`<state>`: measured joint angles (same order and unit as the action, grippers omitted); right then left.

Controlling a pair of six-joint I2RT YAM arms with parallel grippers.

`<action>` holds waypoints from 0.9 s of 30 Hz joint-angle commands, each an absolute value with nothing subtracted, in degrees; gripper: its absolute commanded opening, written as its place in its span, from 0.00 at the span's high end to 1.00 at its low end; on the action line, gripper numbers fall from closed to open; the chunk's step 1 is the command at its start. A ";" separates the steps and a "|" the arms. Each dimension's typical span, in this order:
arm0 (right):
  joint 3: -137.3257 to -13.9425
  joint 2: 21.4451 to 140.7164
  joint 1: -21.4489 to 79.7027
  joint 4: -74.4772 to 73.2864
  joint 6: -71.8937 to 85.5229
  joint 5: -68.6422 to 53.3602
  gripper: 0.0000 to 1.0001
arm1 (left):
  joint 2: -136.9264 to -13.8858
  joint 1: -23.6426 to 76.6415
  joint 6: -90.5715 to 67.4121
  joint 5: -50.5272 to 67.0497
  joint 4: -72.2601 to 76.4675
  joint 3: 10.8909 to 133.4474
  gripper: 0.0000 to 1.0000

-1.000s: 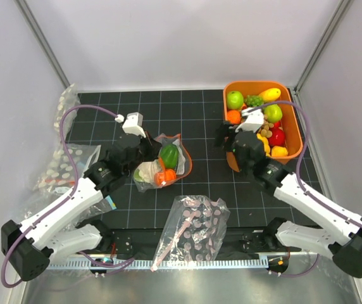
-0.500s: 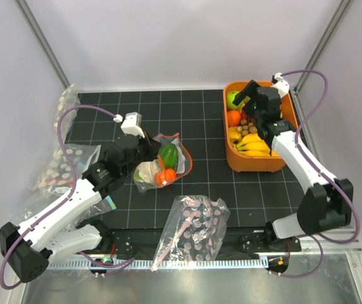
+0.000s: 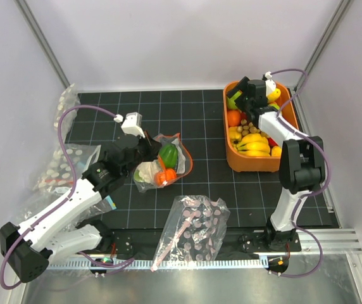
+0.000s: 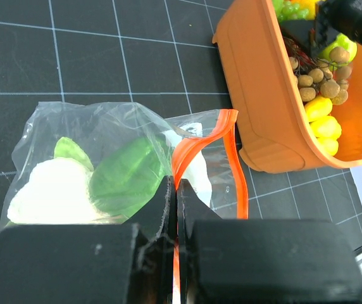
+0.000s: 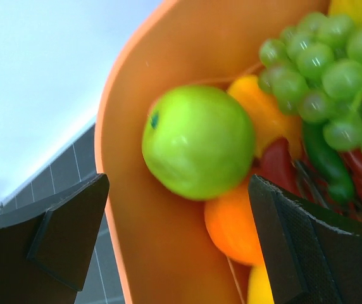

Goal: Place the food in the zip-top bag and seal the zipper
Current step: Pick up the fake fruit from the bin.

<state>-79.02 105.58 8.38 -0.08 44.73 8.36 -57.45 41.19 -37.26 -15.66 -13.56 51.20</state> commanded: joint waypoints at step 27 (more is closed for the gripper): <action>-77.61 89.24 8.96 4.31 37.19 12.75 0.62 | -57.48 41.31 -37.53 -12.66 -10.90 52.65 1.00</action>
<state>-78.48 98.37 8.32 2.72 40.88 12.71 -57.47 41.19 -37.30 -13.63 -13.54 51.20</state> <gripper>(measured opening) 0.744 0.020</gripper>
